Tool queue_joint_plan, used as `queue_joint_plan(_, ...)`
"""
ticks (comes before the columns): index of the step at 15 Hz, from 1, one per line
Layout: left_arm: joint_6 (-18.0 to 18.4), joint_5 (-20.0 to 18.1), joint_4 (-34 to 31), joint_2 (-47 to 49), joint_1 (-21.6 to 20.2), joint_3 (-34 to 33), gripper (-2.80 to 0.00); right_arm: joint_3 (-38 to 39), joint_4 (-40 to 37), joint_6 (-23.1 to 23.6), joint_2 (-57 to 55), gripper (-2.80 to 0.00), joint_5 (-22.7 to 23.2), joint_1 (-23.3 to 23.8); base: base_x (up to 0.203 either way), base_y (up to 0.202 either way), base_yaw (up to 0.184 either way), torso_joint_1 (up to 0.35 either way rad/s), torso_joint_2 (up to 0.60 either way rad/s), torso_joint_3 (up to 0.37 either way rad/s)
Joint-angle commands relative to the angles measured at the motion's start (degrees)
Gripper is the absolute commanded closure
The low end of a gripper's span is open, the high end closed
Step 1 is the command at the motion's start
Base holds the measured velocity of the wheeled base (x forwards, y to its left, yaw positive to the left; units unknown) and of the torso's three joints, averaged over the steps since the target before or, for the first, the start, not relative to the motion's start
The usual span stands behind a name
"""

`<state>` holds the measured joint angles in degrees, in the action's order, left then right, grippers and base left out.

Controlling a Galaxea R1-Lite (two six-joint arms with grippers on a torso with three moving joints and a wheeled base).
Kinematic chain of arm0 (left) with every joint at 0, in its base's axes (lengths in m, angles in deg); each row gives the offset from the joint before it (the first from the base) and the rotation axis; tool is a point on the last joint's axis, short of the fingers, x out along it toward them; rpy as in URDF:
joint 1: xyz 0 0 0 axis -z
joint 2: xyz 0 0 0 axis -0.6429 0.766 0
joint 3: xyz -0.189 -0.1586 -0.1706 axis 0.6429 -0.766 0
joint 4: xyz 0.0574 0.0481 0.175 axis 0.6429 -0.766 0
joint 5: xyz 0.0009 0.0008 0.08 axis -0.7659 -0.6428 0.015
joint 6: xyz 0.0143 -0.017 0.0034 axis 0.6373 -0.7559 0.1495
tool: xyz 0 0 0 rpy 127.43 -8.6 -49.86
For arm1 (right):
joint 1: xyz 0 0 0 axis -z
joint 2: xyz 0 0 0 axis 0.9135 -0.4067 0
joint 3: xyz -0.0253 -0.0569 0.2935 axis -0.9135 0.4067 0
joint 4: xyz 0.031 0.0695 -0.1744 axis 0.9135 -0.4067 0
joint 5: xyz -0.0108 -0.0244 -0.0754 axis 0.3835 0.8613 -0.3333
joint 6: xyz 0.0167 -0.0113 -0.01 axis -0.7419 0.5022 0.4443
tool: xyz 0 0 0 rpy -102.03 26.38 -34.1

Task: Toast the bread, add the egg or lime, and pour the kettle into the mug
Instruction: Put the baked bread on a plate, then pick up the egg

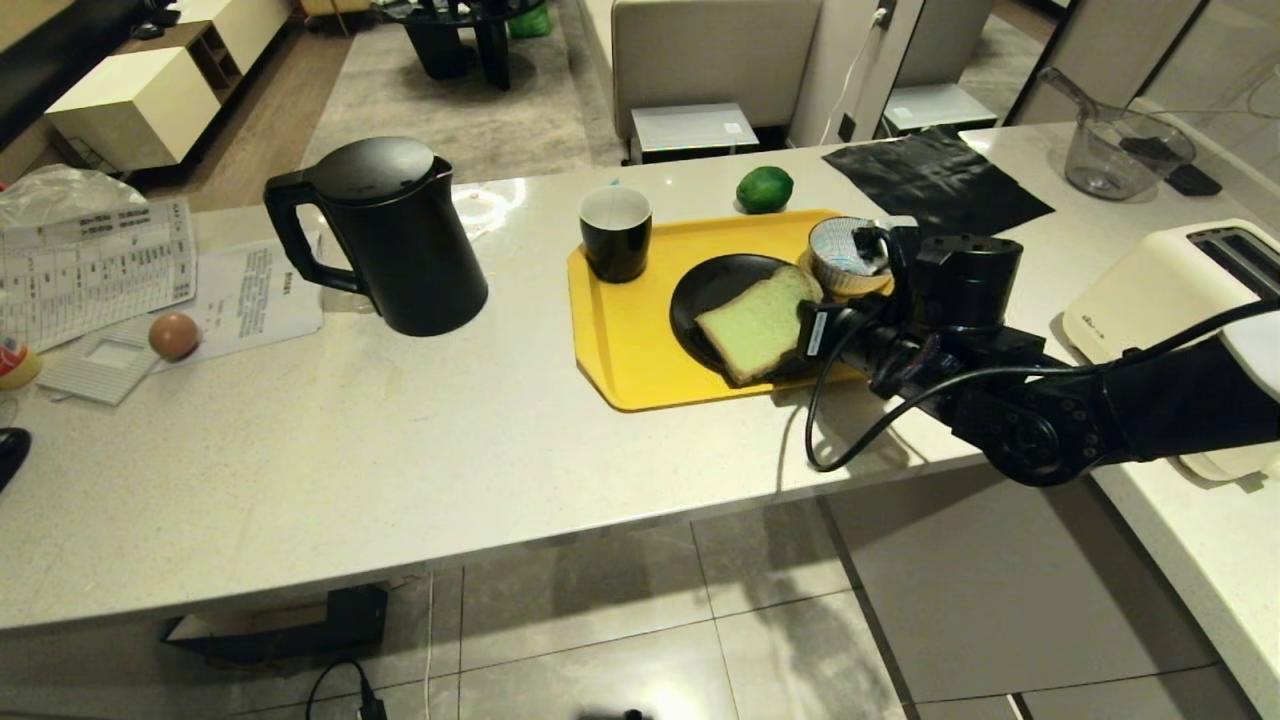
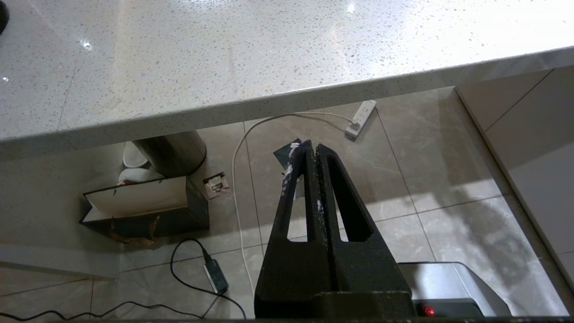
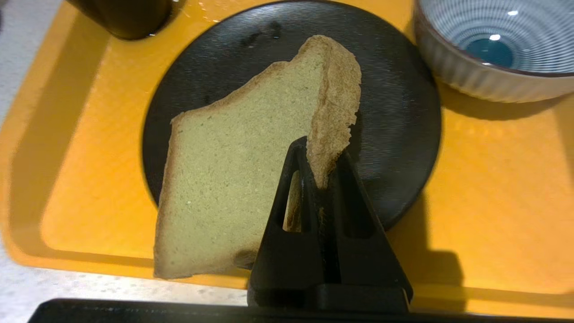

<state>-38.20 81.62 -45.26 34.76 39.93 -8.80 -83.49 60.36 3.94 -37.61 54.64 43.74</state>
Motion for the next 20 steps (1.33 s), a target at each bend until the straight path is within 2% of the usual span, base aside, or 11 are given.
queue_joint_plan(1, 0.0, 0.0, 0.0, 0.0, 0.0, 0.0, 0.0, 0.0, 0.3, 0.6, -0.1, -2.8, -0.1, 0.7, 0.0, 0.0, 0.0, 0.0, 0.0, 0.0)
queue_joint_plan(9, 0.0, 0.0, 0.0, 0.0, 0.0, 0.0, 0.0, 0.4, 0.4, 0.7, 0.8, -2.8, -0.1, 1.2, 0.0, 0.0, 0.0, 0.0, 0.0, 0.0)
queue_joint_plan(20, 0.0, 0.0, 0.0, 0.0, 0.0, 0.0, 0.0, 2.9, 0.3, 1.3, 7.7, -2.8, 0.6, 8.6, 0.0, 0.0, 0.0, 0.0, 0.0, 0.0)
